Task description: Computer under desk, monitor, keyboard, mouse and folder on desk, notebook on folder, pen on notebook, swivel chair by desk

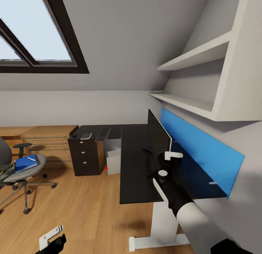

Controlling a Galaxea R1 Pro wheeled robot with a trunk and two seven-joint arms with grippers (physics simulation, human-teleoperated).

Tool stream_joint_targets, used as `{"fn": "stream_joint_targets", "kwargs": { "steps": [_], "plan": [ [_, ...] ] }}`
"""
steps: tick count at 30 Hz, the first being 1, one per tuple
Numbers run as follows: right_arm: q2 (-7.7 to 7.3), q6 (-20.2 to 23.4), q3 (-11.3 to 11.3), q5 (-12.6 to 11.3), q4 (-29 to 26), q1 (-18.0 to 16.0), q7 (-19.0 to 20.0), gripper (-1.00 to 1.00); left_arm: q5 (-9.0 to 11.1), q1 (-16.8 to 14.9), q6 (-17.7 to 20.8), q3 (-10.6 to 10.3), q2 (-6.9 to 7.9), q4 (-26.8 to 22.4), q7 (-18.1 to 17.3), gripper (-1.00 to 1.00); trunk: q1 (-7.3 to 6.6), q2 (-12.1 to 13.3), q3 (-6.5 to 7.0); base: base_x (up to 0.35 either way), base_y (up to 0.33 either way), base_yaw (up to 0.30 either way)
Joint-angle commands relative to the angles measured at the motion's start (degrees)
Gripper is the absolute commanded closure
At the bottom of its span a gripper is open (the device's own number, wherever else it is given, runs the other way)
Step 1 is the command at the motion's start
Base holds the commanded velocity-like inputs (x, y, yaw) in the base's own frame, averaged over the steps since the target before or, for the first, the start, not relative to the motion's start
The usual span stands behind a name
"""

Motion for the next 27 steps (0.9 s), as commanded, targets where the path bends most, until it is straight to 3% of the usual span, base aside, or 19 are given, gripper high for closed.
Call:
{"fn": "stream_joint_targets", "kwargs": {
  "steps": [1,9,27],
  "plan": [
    [-0.05,0.4,0.3,-0.3,-0.1,-0.1,-0.4,-1.0,0.3,0.0,0.2,-0.2,0.11,-0.1,0.5,-1.0,0.01,-0.1,-0.09,-0.097,-0.032,0.0],
    [-0.03,0.3,0.3,-0.2,-0.1,-0.1,-0.4,-1.0,0.4,0.0,0.3,-0.1,0.16,-0.1,0.5,-1.0,0.01,-0.1,-0.09,-0.111,-0.066,0.0],
    [0.13,0.4,0.4,-0.2,-0.1,-0.1,-0.4,-1.0,0.4,0.0,0.3,-0.1,0.16,-0.1,0.5,-1.0,0.01,-0.1,-0.09,-0.003,-0.002,0.0]
  ]
}}
